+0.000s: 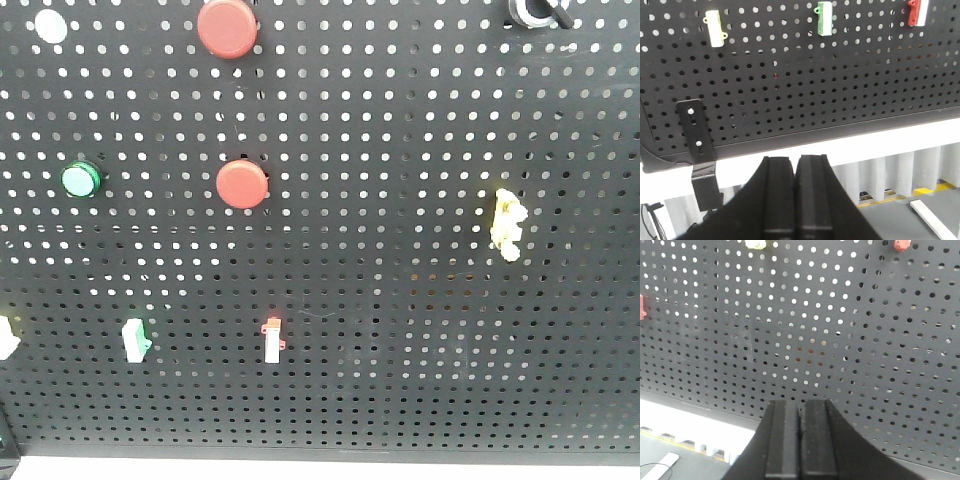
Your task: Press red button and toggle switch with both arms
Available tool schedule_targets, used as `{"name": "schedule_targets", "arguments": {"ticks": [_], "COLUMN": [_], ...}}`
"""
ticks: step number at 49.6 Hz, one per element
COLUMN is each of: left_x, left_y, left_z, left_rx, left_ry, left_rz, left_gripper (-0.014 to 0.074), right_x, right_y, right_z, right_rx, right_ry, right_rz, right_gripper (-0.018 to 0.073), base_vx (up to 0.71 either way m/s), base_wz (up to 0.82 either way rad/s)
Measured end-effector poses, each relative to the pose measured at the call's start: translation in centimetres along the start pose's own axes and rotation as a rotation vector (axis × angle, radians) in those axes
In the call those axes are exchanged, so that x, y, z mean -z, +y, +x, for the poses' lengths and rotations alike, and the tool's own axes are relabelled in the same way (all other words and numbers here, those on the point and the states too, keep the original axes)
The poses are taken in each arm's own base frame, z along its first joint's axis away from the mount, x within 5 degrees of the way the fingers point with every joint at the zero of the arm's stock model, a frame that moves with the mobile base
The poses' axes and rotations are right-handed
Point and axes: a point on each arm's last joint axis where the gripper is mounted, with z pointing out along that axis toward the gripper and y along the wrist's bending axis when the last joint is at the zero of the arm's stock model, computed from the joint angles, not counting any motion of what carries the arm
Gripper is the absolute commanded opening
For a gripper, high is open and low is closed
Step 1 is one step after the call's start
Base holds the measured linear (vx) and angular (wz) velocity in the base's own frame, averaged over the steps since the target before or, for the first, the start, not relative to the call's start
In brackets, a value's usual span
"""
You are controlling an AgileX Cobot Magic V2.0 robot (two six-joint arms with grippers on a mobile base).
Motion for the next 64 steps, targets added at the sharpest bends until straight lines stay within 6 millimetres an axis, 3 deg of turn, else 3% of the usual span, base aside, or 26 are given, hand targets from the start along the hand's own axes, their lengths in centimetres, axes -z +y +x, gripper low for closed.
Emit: {"name": "schedule_targets", "arguments": {"ticks": [9,16,24,40,64], "left_x": [0.0,0.0,0.0,0.0,0.0], "left_y": [0.0,0.0,0.0,0.0,0.0], "left_z": [0.0,0.0,0.0,0.0,0.0], "left_rx": [0.000,0.000,0.000,0.000,0.001], "left_ry": [0.000,0.000,-0.001,-0.001,0.001], "left_rz": [0.000,0.000,0.000,0.000,0.000], "left_gripper": [0.0002,0.0002,0.0002,0.0002,0.0002], "right_x": [-0.8,-2.1,-2.4,-1.8,-1.8], "right_y": [0.6,1.0,0.6,0.5,0.5], "right_z": [1.7,6.6,9.3,8.7,8.9], "right_rx": [-0.030,-0.129,-0.159,-0.160,-0.160], "right_ry": [-0.003,0.063,0.079,-0.034,-0.018], "right_rz": [-0.027,0.056,0.173,0.209,0.210], "right_gripper": [-0.0003,-0.0003,-0.0003,-0.0003,-0.0003], "base_vx": [0.00,0.00,0.00,0.00,0.00], "base_wz": [0.00,0.00,0.00,0.00,0.00]}}
